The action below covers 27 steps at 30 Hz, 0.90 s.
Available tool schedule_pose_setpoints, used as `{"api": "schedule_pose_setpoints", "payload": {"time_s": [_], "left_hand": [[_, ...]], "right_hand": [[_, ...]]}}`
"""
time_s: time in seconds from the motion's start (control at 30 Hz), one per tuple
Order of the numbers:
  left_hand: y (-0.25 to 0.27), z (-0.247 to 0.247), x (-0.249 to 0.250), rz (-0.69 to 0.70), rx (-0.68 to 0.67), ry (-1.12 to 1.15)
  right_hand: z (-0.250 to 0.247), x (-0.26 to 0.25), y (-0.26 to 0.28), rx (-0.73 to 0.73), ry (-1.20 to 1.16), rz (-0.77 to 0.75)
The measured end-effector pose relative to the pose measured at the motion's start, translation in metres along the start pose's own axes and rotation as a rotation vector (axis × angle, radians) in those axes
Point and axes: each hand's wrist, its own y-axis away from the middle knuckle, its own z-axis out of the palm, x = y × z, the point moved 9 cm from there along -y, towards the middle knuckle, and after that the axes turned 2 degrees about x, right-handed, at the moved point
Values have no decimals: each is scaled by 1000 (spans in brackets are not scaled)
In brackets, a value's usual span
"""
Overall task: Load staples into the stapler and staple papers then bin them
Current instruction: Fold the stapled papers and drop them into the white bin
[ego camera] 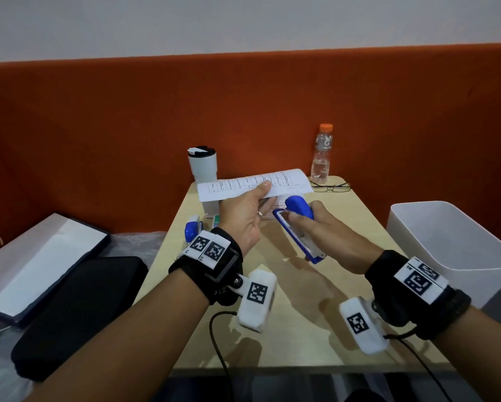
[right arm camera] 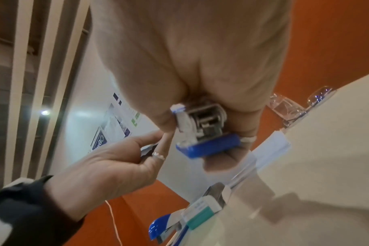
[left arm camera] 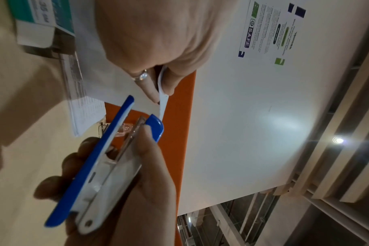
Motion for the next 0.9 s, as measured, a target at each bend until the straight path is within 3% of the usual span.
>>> {"api": "schedule_pose_setpoints", "payload": {"time_s": [0.1, 0.23, 0.4, 0.67, 0.9], "left_hand": [[0, -2, 0, 29, 14, 9], [4, -1, -6, 35, -17, 14], [8, 2, -7, 58, -59, -14], [1, -4, -4, 121, -2, -21], [1, -1, -4, 167, -48, -119]], "right_hand": [[5, -5, 6, -10, -153, -28], [7, -4, 8, -22, -421, 72], [9, -6, 6, -74, -570, 100], [9, -8, 4, -111, -649, 119], [5, -7, 3, -64, -675, 124]]}}
